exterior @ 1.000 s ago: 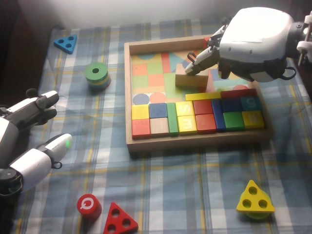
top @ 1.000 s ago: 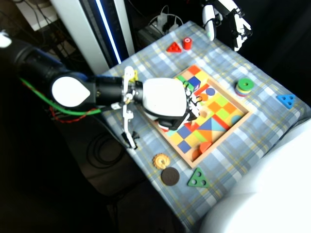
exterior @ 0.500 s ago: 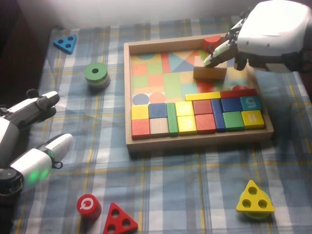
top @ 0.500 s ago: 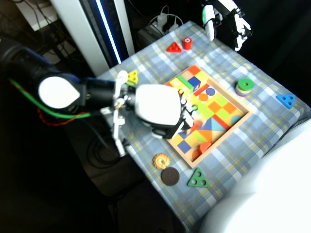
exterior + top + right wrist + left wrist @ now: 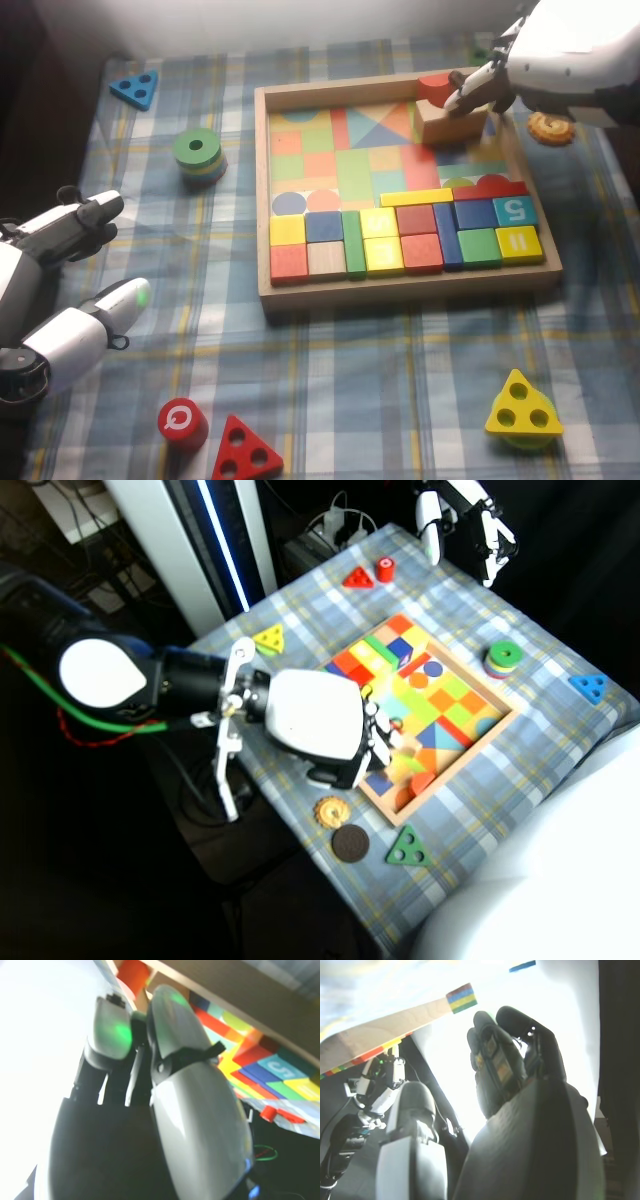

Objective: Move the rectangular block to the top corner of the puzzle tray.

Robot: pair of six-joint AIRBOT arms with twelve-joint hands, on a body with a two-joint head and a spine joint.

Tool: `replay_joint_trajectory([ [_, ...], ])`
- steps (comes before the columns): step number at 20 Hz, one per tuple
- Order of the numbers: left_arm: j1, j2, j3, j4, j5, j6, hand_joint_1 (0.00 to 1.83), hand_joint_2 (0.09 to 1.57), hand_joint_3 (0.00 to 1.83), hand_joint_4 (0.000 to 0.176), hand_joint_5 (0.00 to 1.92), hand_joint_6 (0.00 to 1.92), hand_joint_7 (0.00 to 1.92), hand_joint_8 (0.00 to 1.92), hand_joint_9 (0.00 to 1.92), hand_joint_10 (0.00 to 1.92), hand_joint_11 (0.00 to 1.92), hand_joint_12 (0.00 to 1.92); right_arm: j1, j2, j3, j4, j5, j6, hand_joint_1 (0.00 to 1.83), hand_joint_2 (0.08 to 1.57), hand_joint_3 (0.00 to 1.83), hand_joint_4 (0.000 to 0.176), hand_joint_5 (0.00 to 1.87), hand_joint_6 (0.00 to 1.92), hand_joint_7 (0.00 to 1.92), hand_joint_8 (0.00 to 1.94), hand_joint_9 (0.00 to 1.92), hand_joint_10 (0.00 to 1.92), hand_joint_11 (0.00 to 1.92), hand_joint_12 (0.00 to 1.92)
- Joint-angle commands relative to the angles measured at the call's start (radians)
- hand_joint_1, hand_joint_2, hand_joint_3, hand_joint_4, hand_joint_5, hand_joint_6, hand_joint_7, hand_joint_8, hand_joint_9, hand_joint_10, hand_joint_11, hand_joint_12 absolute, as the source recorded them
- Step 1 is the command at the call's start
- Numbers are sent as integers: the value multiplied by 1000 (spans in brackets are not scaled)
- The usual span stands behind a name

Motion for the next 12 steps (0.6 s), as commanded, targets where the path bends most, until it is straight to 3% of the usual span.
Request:
replay_joint_trajectory([
  [1,-7,2,0,40,-113,-7,748,1223,0,3,477,1,615,1,571,177,46,1428,16,1,6,23,51,-8,1642,1182,9,0,627,6,1020,1941,1296,1921,1390,1921],
  [2,-7,2,0,40,-113,-7,723,1224,0,9,475,0,607,0,568,159,31,1437,17,0,10,23,49,-8,1645,1184,9,1,622,3,1018,1941,1295,1921,1390,1921],
  [4,-7,2,-1,40,-112,-7,768,1221,0,0,485,3,624,6,594,161,42,1444,20,-4,14,27,48,-8,1640,1186,6,0,606,7,989,1941,1272,1921,1360,1921],
  [8,-7,1,0,40,-113,-7,716,1234,2,11,461,0,606,0,592,137,41,1421,30,-13,8,27,49,-8,1600,1199,7,0,649,11,1090,1941,1336,1921,1421,1921],
  [9,-7,1,0,39,-113,-7,715,1230,0,6,472,5,615,4,602,140,55,1430,32,-15,8,27,49,-8,1563,1211,12,12,653,9,1073,1941,1328,1921,1416,1921],
  [12,-7,1,0,39,-113,-7,719,1231,0,3,476,2,628,5,606,137,45,1451,40,-26,10,27,49,-11,1570,1213,10,0,641,7,1189,1941,1428,1921,1514,1921],
])
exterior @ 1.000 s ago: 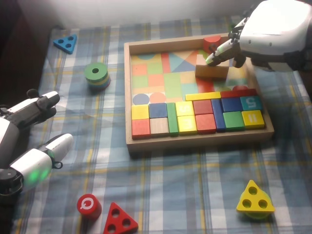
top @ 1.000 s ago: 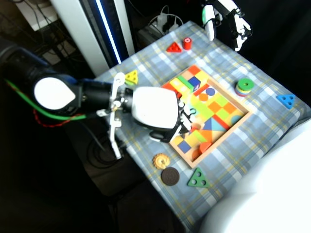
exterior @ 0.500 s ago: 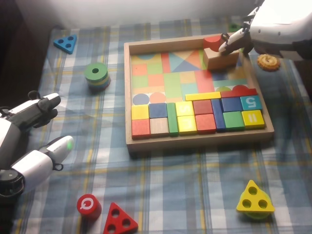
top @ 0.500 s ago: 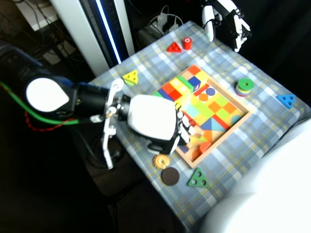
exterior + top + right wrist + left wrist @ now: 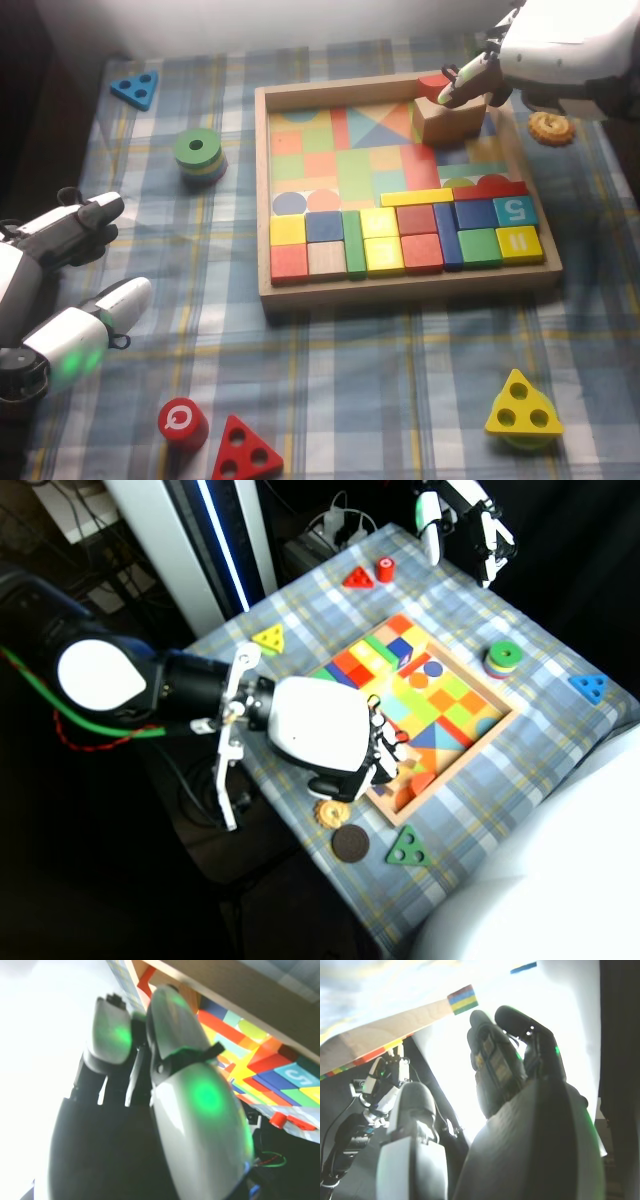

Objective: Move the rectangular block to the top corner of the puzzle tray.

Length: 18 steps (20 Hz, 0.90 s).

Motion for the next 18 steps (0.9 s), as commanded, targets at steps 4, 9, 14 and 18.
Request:
replay_joint_trajectory([
  [4,-7,1,-1,39,-114,-8,751,1227,0,3,478,2,618,0,597,128,32,1443,22,-32,22,25,61,-28,1565,1212,6,31,625,0,1200,1941,1487,1921,1531,1921],
  [9,-7,0,-1,39,-114,-8,746,1227,1,2,471,0,619,0,606,110,40,1414,22,-47,54,50,61,-28,1607,1208,3,0,620,1,1159,1941,1452,1921,1502,1921],
  [14,-7,0,-2,39,-114,-8,745,1223,0,7,470,2,633,4,627,112,57,1439,28,-47,45,70,67,-28,1609,1209,1,0,608,2,1170,1941,1417,1921,1492,1921],
  [18,-6,-1,-2,39,-115,-8,762,1220,0,15,477,3,634,2,619,102,62,1432,51,-17,-7,83,92,-32,1633,1228,7,0,600,2,1202,1941,1451,1921,1446,1921],
])
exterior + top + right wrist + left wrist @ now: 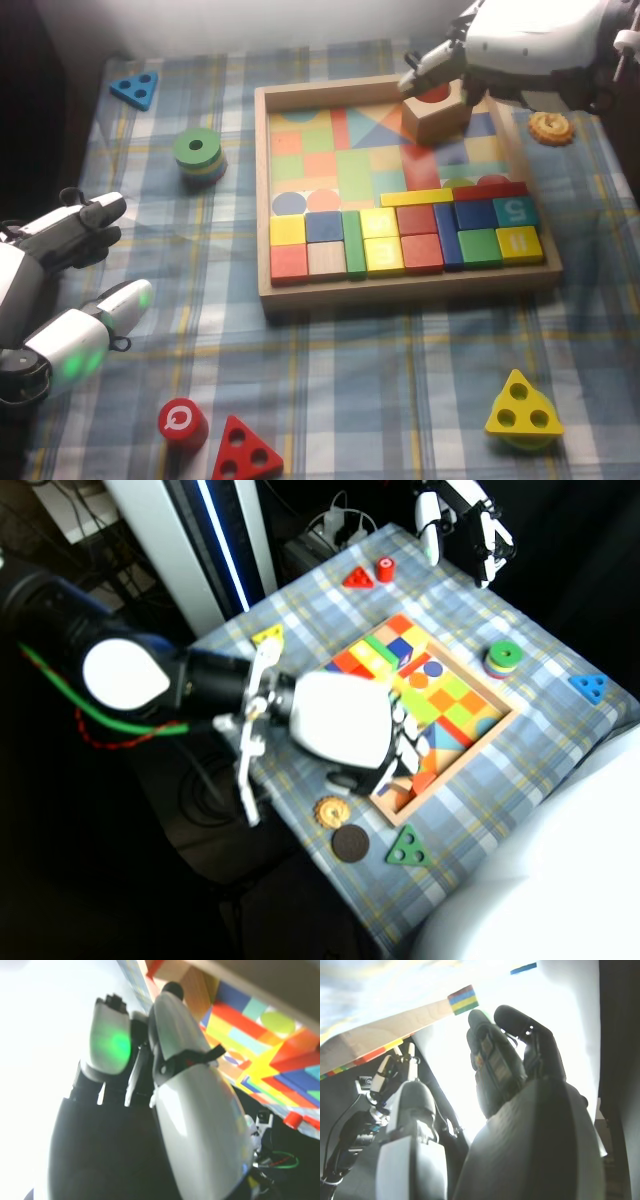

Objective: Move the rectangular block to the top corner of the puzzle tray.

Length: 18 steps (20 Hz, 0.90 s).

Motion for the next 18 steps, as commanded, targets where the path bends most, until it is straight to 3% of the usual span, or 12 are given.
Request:
replay_joint_trajectory([
  [1,-6,-1,0,39,-116,-8,732,1225,1,31,463,0,612,0,603,90,30,1457,20,20,-5,33,69,-16,1621,1231,7,0,611,5,1152,1941,1422,1921,1450,1921],
  [2,-6,-1,0,39,-116,-8,737,1225,0,16,475,5,631,9,624,97,44,1474,22,29,-16,33,69,-22,1636,1224,3,0,612,3,1181,1941,1440,1921,1502,1921],
  [5,-6,-1,-1,38,-116,-8,738,1223,1,7,471,0,617,3,619,87,36,1459,23,59,-64,32,69,-43,1708,1185,0,0,651,8,1122,1941,1354,1921,1440,1921],
  [11,-5,0,-1,38,-115,-8,741,1217,0,16,482,2,639,7,629,88,45,1454,12,67,-90,7,56,-43,1688,1173,0,0,674,3,1037,1941,1315,1921,1399,1921],
  [13,-5,0,-1,38,-115,-8,759,1223,1,12,480,0,634,2,621,82,27,1465,7,67,-93,-13,45,-43,1652,1178,0,0,670,0,1088,1941,1327,1921,1393,1921],
  [15,-5,0,-1,38,-115,-8,748,1224,1,11,481,1,624,2,621,80,22,1476,7,70,-97,-29,35,-41,1613,1196,3,0,641,0,1014,1941,1233,1921,1312,1921],
  [17,-5,0,-1,38,-114,-8,702,1227,2,24,471,0,629,3,625,82,18,1466,7,74,-100,-44,28,-35,1634,1184,0,0,656,4,1002,1941,1239,1921,1330,1921],
  [18,-5,0,-1,38,-112,-8,703,1234,5,15,466,0,604,0,607,74,3,1459,7,75,-101,-60,20,-28,1628,1195,2,0,638,1,1010,1941,1253,1921,1346,1921],
])
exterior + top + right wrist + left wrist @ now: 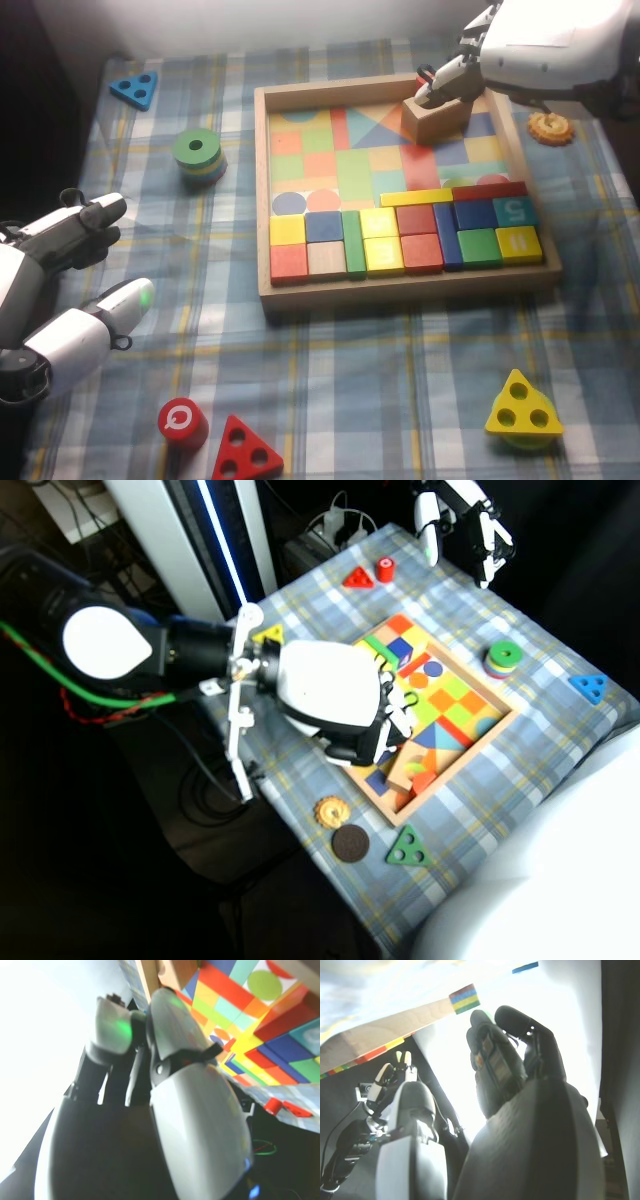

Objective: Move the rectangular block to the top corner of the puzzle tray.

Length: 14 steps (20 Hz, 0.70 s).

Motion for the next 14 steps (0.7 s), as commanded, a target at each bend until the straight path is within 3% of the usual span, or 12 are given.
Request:
replay_joint_trajectory([
  [1,-5,0,2,40,-111,-8,706,1234,2,4,469,2,606,3,612,72,15,1442,7,1,-2,3,52,8,1599,1195,1,0,644,3,1015,1941,1243,1921,1328,1921],
  [3,-5,0,3,40,-109,-8,696,1234,1,0,474,2,607,2,617,68,27,1426,7,1,-2,-18,50,29,1610,1192,0,0,641,1,1030,1941,1262,1921,1337,1921],
  [7,-5,0,3,40,-108,-8,711,1236,0,13,464,0,609,4,626,59,39,1430,-1,1,-8,-24,49,29,1629,1156,0,1,664,5,1074,1941,1291,1921,1350,1921],
  [9,-5,0,3,40,-107,-8,719,1231,0,20,467,1,624,6,633,58,17,1454,-9,4,-15,-31,44,29,1586,1174,1,43,652,1,1063,1941,1285,1921,1349,1921],
  [11,-5,0,3,40,-106,-8,728,1229,0,21,465,0,619,4,624,53,17,1454,-14,4,-16,-38,39,29,1584,1173,1,36,656,2,1063,1941,1293,1921,1368,1921],
  [12,-5,0,3,40,-106,-8,732,1229,0,14,468,1,633,8,638,58,34,1457,-17,4,-16,-40,37,29,1598,1157,0,14,669,4,1090,1941,1319,1921,1387,1921],
  [13,-5,0,3,40,-106,-8,736,1227,0,14,469,1,632,6,641,56,42,1441,-18,4,-16,-40,36,29,1562,1176,3,46,654,2,1038,1941,1268,1921,1336,1921],
  [14,-5,0,3,41,-106,-8,728,1229,0,11,470,1,620,1,628,48,35,1437,-21,4,-16,-40,36,29,1563,1177,3,48,658,3,1045,1941,1274,1921,1342,1921],
])
